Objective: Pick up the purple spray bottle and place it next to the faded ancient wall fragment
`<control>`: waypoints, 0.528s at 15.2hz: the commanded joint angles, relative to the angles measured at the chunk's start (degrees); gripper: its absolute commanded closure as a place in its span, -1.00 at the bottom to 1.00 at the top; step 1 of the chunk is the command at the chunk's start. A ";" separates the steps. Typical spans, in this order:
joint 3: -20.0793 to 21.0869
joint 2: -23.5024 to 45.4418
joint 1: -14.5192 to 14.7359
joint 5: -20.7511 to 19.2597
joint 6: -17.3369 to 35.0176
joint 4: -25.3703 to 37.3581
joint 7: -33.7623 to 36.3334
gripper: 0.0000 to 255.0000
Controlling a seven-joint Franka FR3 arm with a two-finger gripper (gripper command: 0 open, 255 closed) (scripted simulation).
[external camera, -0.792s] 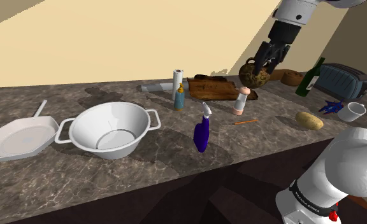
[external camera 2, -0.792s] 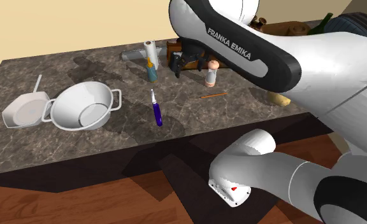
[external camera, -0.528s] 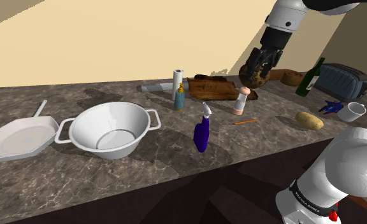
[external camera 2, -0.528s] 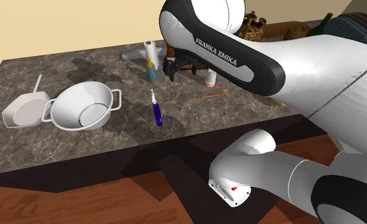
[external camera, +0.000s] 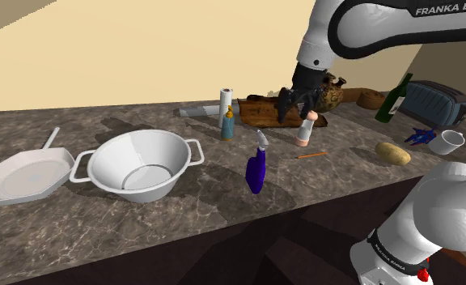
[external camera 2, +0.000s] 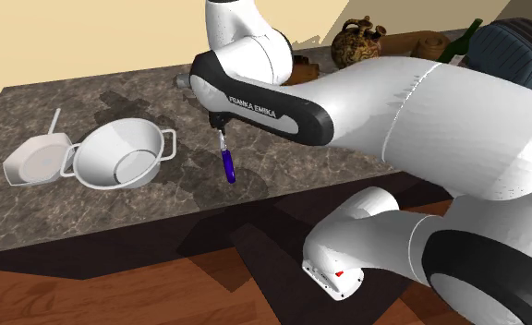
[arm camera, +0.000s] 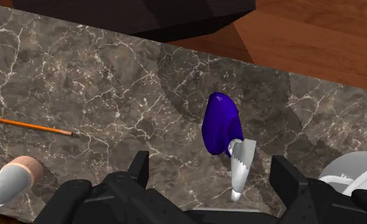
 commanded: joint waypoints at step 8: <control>6.86 12.61 -0.12 -1.49 11.91 0.00 10.57 -1.00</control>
